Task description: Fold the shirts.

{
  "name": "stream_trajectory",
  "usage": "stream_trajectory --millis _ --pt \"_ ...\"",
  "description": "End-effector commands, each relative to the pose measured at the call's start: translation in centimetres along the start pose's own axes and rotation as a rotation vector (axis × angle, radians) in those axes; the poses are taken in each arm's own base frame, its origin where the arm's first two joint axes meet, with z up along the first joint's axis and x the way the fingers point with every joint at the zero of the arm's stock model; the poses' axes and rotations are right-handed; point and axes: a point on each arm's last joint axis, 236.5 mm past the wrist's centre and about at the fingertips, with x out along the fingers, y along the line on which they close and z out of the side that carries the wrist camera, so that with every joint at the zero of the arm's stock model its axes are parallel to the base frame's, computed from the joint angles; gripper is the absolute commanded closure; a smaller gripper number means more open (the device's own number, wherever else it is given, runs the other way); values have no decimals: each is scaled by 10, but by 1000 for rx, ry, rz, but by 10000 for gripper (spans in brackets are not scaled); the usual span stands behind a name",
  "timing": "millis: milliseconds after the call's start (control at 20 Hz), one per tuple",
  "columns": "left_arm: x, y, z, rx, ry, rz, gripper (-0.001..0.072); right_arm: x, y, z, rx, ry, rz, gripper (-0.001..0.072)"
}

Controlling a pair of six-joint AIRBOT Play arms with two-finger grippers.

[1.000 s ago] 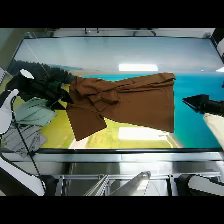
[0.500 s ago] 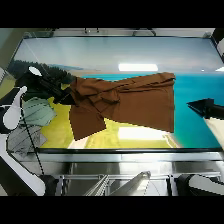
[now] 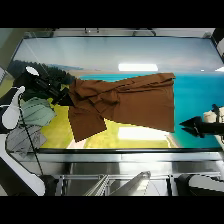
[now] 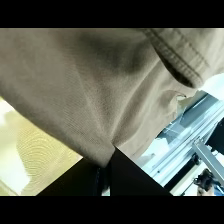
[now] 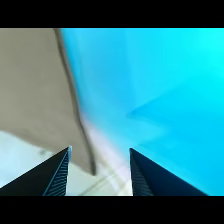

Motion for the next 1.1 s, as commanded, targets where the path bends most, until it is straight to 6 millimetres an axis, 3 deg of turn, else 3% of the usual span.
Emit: stream_trajectory --millis 0,50,100,250,400,450,550,650,750,850,950,1050 --pt "0 -2 -5 8 22 -9 682 26 -16 -23 37 107 -31 301" --pt "0 -2 -5 8 24 -10 683 35 -11 -27 34 134 -18 407" --pt "0 -2 -5 8 24 -10 682 43 -5 -28 31 147 -3 460" --pt "0 -3 -5 9 23 -13 682 55 11 -23 18 139 22 458" --pt "-3 -23 1 38 -10 -104 682 61 17 -25 1 152 24 458" --pt "-5 -30 4 49 -24 -137 683 63 20 -26 -3 155 29 480" --pt "-9 -39 6 59 -42 -185 683 64 29 -22 -22 138 62 693" --pt "-12 -43 3 69 -40 -185 683 59 56 -9 -46 85 162 692" --pt "-26 -65 4 112 -83 -222 684 40 96 6 -105 36 273 692" --pt "-52 -109 10 229 -194 -306 684 5 148 26 -211 -56 374 692" --pt "-84 -171 -3 422 -292 -399 684 -45 215 38 -356 -199 479 692" --pt "-123 -237 -38 634 -376 -491 684 -99 274 32 -539 -348 501 692"
